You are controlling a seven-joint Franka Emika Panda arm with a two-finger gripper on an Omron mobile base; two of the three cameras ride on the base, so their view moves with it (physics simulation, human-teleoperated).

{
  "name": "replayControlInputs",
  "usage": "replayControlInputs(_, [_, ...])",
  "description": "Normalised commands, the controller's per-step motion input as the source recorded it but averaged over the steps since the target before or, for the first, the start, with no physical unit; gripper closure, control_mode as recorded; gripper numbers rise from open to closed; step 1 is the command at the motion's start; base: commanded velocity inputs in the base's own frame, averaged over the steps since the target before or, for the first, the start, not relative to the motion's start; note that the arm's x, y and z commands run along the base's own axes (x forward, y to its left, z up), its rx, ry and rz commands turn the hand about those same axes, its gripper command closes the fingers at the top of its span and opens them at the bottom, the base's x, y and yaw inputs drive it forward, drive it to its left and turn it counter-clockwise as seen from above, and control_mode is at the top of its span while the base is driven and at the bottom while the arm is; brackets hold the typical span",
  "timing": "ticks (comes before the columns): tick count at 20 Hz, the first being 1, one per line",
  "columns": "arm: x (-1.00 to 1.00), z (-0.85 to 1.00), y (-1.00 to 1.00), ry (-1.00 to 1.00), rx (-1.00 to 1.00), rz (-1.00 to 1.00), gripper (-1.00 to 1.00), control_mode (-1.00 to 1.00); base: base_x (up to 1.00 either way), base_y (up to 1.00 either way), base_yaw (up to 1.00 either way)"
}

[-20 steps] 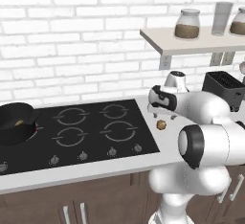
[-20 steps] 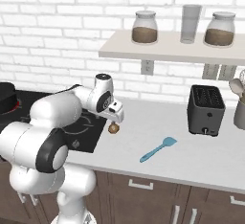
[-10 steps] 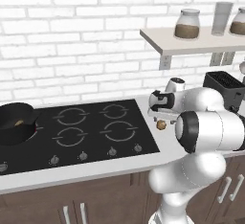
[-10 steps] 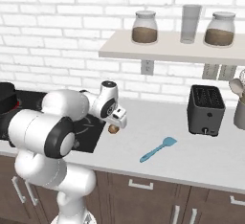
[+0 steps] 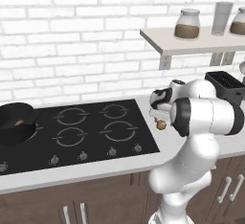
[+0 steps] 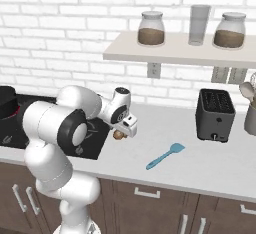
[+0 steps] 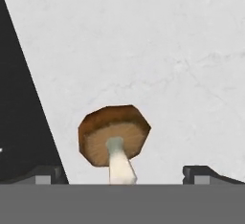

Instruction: Put the sweet potato and mushroom in the pot. Retrieve the spatula and lightly stir the vegetables in the pot.

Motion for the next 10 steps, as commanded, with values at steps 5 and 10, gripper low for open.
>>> replayControlInputs(5, [0.19, -0.23, -0.01, 0.06, 0.0, -0.05, -1.0, -1.0, 0.0, 0.0, 0.0])
replayControlInputs(10, [0.07, -0.21, 0.0, 0.08, 0.01, -0.04, -1.0, -1.0, 0.0, 0.0, 0.0])
